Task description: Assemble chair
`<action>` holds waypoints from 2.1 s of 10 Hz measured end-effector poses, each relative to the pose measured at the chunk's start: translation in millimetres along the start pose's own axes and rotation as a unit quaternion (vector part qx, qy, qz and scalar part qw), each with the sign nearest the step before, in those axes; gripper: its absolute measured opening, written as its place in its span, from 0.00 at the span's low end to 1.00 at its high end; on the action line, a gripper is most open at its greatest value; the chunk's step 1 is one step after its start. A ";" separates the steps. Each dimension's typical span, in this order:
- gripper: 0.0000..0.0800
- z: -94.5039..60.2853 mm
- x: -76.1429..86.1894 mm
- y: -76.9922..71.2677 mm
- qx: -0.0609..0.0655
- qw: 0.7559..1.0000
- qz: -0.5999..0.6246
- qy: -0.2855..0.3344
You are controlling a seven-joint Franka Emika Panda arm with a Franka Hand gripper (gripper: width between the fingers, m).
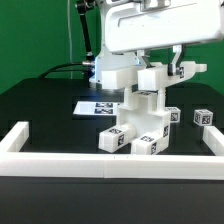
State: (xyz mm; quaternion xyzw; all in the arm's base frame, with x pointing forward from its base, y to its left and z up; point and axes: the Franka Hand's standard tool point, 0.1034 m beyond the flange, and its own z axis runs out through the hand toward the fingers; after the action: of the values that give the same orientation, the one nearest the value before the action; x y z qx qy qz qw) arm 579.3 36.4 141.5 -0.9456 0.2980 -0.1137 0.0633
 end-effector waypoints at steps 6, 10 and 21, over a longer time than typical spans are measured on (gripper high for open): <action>0.36 2.6 -1.7 1.1 -0.002 1.000 -0.021 -0.002; 0.36 3.5 -1.3 2.9 -0.003 0.999 -0.038 -0.002; 0.36 2.5 4.2 11.6 -0.004 0.999 0.042 -0.002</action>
Offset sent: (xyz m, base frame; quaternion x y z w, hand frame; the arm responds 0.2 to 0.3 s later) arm 0.0000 0.0000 0.0000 0.0000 0.0000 0.0000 1.0000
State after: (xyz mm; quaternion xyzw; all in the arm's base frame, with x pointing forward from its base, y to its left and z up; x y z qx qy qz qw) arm 576.9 24.6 137.6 -0.9330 0.3374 -0.1075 0.0645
